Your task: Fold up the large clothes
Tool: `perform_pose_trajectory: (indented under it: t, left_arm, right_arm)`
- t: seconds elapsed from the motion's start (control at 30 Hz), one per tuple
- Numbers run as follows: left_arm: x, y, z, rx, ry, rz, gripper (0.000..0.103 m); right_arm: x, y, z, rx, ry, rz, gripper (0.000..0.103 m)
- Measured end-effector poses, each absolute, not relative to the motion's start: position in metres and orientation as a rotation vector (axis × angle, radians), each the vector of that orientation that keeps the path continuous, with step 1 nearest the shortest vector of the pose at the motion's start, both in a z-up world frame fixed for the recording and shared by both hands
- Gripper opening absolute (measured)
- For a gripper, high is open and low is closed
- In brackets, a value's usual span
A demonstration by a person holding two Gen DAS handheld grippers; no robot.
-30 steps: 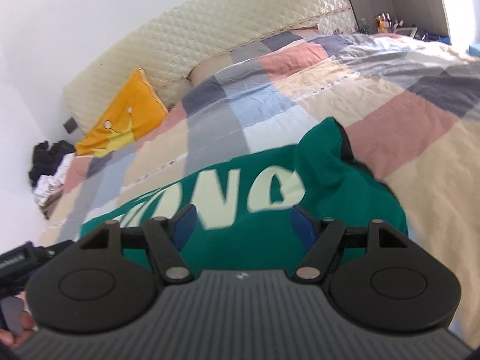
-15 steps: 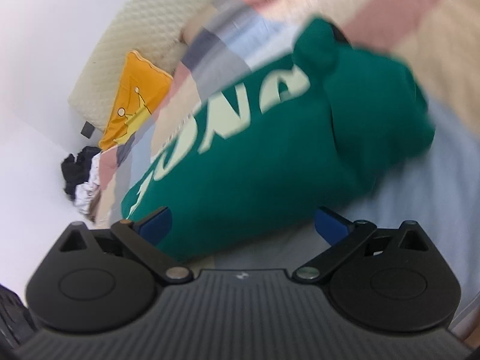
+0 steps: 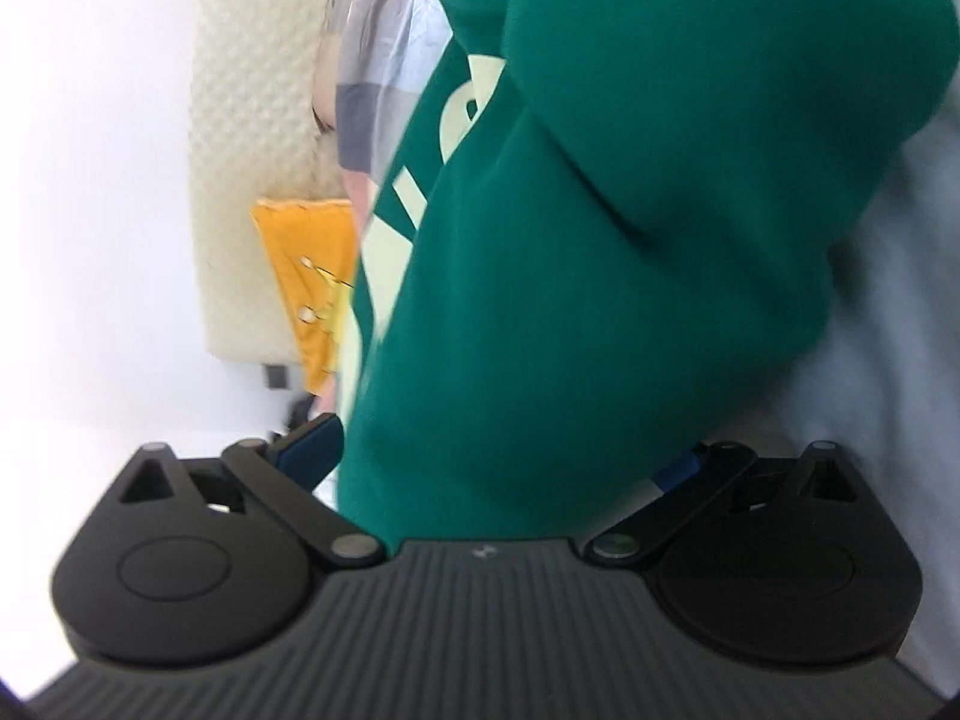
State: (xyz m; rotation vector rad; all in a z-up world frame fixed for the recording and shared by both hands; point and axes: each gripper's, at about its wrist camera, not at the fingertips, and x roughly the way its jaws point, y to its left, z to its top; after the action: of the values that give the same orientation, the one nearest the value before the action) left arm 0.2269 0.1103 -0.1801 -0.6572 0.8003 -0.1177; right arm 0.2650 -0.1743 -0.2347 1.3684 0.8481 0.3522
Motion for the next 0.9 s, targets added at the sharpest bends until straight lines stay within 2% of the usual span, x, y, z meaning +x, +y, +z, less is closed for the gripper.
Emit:
perform_pose_trajectory:
  t: [0.2, 0.43, 0.7, 0.9]
  left_arm:
    - [0.23, 0.135, -0.216, -0.944, 0.851, -0.149, 0.097]
    - [0.244, 0.15, -0.243, -1.17, 0.773, -0.121, 0.099]
    - [0.257, 0.15, -0.257, -1.281, 0.697, -0.093, 0.1]
    - [0.264, 0.14, -0.238, -1.204, 0.585, -0.148, 0.098]
  right_arm:
    - [0.253, -0.171, -0.221, 1.386, 0.74, 0.416, 0.103]
    - [0.25, -0.163, -0.221, 1.381, 0.748, 0.403, 0.103]
    - [0.257, -0.157, -0.221, 1.371, 0.767, 0.385, 0.103]
    - [0.259, -0.168, -0.227, 1.377, 0.768, 0.373, 0.103]
